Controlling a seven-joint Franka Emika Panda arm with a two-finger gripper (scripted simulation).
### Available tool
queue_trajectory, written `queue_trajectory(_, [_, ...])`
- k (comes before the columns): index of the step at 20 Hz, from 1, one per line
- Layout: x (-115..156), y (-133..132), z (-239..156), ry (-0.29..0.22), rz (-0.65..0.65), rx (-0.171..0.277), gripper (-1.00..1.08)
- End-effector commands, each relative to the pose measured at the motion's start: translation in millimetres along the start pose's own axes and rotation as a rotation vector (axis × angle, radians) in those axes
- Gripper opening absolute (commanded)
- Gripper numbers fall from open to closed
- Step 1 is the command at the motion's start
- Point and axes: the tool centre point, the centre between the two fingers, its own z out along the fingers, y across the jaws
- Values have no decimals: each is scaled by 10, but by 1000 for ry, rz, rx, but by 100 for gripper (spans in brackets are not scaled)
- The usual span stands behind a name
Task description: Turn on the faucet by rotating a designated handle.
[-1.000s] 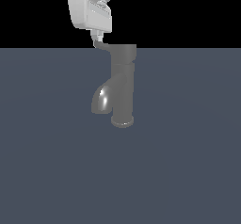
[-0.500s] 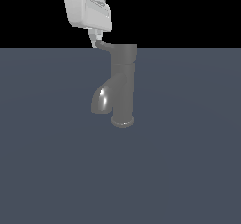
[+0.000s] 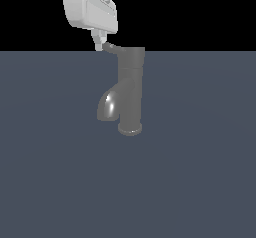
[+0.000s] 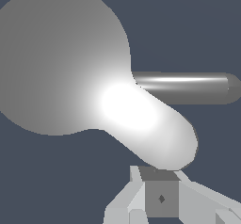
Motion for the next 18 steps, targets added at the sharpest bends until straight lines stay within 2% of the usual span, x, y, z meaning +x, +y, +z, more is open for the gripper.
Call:
queue_trajectory(1, [117,48,-1,3,14,-4,-100])
queue_trajectory(5, [150,123,-3,3,14,-4,-100])
queue_trajectory(6, [41,126,-1,2,-3,-2,-100])
queue_trajectory(18, [587,262,-3,2,9,-4,-100])
